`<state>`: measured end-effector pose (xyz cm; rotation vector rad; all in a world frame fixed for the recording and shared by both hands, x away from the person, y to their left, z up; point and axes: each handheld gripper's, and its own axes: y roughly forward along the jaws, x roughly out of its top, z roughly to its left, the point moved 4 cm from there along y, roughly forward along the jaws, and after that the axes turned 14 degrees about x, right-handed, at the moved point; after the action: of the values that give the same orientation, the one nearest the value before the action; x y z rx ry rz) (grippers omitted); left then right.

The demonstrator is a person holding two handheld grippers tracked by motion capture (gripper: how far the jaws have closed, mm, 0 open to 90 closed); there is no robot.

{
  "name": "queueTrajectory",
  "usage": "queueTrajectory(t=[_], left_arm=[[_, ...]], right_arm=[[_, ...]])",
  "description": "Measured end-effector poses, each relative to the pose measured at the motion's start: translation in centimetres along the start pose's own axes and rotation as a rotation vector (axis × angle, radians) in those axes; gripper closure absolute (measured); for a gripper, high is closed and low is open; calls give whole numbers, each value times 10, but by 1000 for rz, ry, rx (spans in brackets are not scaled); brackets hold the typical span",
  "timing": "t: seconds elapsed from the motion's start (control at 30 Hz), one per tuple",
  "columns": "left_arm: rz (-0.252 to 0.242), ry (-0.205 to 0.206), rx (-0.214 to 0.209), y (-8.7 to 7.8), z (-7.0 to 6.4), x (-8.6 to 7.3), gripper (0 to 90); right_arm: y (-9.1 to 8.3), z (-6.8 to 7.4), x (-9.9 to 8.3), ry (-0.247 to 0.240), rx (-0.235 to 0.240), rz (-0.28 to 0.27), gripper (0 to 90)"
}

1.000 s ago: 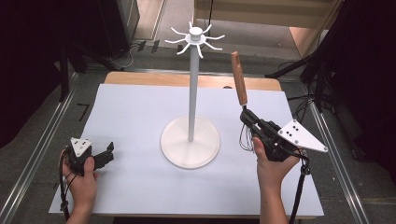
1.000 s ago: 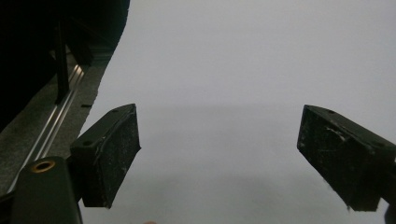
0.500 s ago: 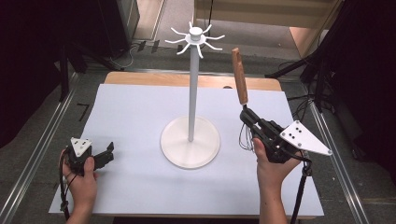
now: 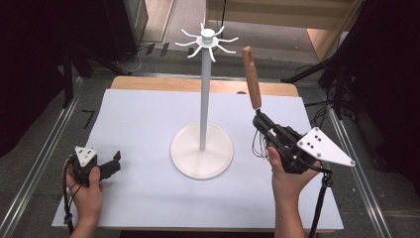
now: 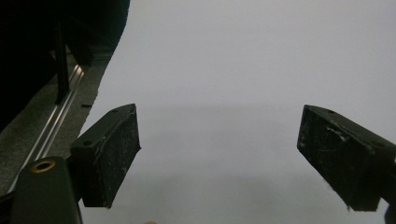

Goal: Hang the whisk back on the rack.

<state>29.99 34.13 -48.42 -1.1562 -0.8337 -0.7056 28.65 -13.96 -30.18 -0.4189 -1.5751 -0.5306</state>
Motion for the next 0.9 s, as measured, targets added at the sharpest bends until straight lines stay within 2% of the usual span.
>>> queueTrajectory(t=[0.23,0.9], left_arm=[[0,1,0,0,0,0,140],[1,0,1,0,0,0,140]], right_arm=[[2,3,3,-12,9,-7,840],[7,5,2,-7,26,2,839]])
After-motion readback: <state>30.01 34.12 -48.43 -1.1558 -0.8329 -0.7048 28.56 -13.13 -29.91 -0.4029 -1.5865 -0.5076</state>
